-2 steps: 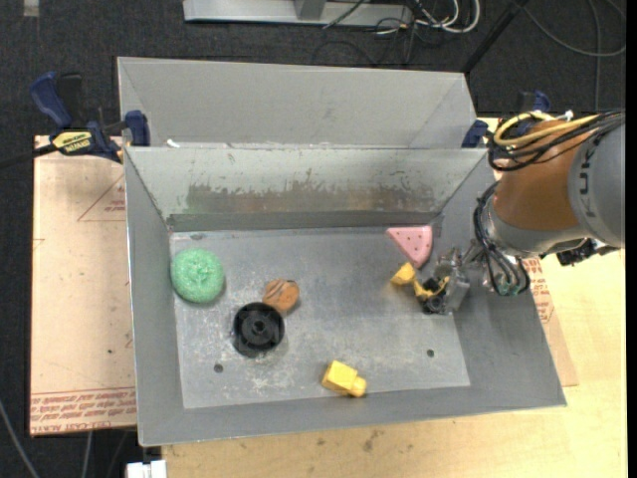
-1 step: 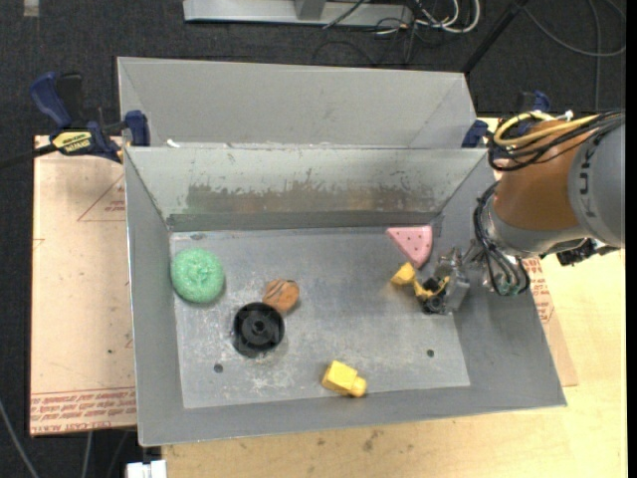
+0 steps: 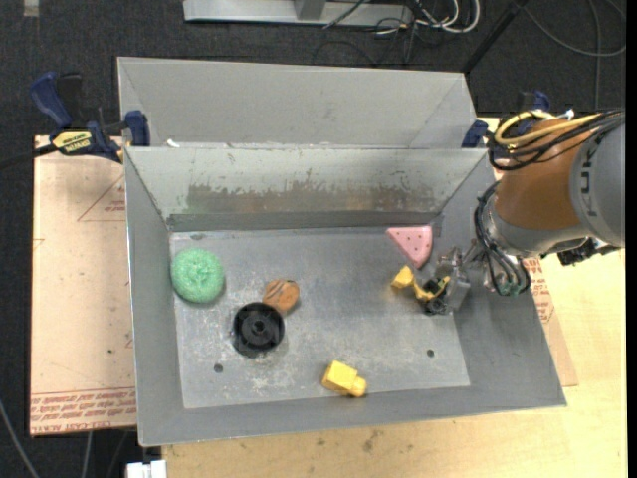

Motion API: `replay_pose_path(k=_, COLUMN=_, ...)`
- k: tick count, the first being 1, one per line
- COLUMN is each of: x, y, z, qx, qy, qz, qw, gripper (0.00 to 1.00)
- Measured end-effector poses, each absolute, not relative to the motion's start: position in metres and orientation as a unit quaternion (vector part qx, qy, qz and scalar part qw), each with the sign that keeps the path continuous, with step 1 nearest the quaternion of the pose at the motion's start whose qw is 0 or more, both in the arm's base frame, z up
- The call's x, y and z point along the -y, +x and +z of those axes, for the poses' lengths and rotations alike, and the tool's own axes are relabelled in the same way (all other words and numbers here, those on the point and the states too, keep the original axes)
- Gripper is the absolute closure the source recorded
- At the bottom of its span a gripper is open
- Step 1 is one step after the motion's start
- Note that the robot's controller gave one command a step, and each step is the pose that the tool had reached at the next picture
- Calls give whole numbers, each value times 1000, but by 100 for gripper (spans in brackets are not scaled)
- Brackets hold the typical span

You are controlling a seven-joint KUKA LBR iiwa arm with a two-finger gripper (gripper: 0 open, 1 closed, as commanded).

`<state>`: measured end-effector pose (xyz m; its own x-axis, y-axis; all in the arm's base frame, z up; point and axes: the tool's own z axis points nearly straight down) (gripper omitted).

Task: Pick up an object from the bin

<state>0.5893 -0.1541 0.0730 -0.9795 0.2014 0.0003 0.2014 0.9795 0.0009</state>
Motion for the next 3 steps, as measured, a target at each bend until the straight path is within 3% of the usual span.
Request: replay_pose_path(k=3, x=154, y=590, z=101, qx=995, qy=-101, qz=0, qw=-1, gripper=100)
